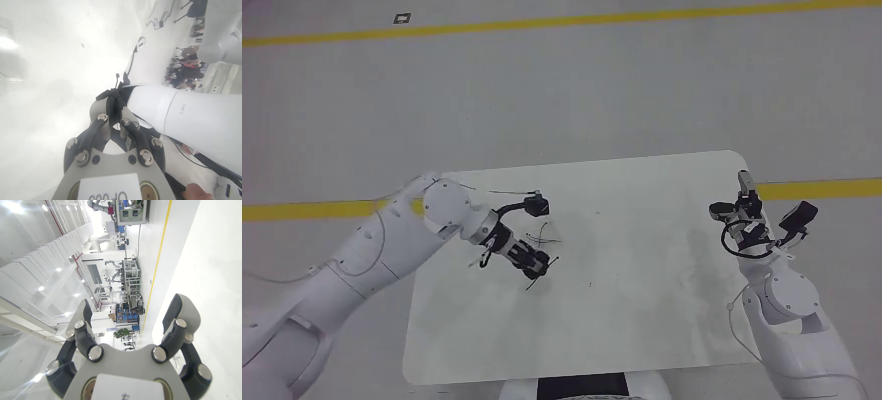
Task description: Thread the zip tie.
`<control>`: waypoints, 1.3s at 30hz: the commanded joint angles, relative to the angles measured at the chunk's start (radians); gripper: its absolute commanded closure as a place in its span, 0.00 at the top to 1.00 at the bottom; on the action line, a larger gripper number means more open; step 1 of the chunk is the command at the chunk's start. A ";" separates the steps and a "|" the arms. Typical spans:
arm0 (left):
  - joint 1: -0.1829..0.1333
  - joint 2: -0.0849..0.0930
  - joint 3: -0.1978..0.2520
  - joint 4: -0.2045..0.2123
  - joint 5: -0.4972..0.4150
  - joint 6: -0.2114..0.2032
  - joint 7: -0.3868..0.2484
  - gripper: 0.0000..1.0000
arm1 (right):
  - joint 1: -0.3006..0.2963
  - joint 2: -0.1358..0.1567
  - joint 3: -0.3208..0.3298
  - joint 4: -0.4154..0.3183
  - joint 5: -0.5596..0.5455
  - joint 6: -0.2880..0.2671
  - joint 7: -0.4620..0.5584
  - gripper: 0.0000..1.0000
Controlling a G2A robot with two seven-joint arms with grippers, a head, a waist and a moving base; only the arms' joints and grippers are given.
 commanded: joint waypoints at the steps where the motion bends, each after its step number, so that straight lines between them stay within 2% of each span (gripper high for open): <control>1: -0.009 0.007 -0.004 -0.036 0.107 0.014 0.026 0.00 | 0.000 0.000 0.000 0.000 0.000 0.000 0.000 1.00; 4: -0.003 0.026 -0.018 -0.109 0.275 0.043 0.100 0.00 | 0.000 0.000 0.000 0.000 0.000 0.000 0.000 1.00; 6: 0.014 0.044 -0.034 -0.165 0.372 0.068 0.158 0.00 | 0.000 0.000 0.000 0.000 0.000 0.000 0.000 1.00; 9: 0.036 0.068 -0.055 -0.247 0.516 0.113 0.207 0.00 | 0.000 0.000 0.000 0.000 0.000 0.000 0.000 1.00; 11: 0.047 0.081 -0.075 -0.284 0.563 0.099 0.245 0.00 | 0.000 0.000 0.000 0.000 0.000 0.000 0.000 1.00; 13: 0.062 0.096 -0.098 -0.308 0.569 0.054 0.261 0.00 | 0.000 0.000 0.000 0.000 0.000 0.000 0.000 1.00; 14: 0.062 0.100 -0.103 -0.311 0.572 0.043 0.245 0.00 | 0.000 0.000 0.000 0.000 0.000 0.000 0.000 1.00; 22: 0.062 0.100 -0.103 -0.311 0.572 0.043 0.245 0.00 | 0.000 0.000 0.000 0.000 0.000 0.000 0.000 1.00; 24: 0.073 0.101 -0.093 -0.311 0.666 0.051 0.282 0.00 | 0.000 0.000 0.000 0.000 0.000 0.000 0.000 1.00; 26: 0.093 0.104 -0.100 -0.325 0.740 0.050 0.384 0.00 | 0.000 0.000 0.000 0.000 0.000 0.000 0.000 1.00; 28: 0.112 0.112 -0.121 -0.330 0.777 0.049 0.473 0.00 | 0.000 0.000 0.000 0.000 0.000 0.000 0.000 1.00; 32: 0.154 0.138 -0.164 -0.362 0.888 -0.016 0.605 0.00 | 0.000 0.000 0.000 0.000 0.000 0.000 0.000 1.00; 33: 0.169 0.147 -0.182 -0.364 0.914 -0.030 0.637 0.00 | 0.000 0.000 0.000 0.000 0.000 0.000 0.000 1.00; 34: 0.174 0.154 -0.193 -0.386 0.950 -0.036 0.661 0.00 | 0.000 0.000 0.000 0.000 0.000 0.000 0.000 1.00; 37: 0.208 0.184 -0.222 -0.445 1.019 -0.036 0.770 0.00 | 0.000 0.000 0.000 0.000 0.000 0.000 0.000 1.00; 39: 0.231 0.206 -0.230 -0.463 1.062 -0.036 0.844 0.00 | 0.000 0.000 0.000 0.000 0.000 0.000 0.000 1.00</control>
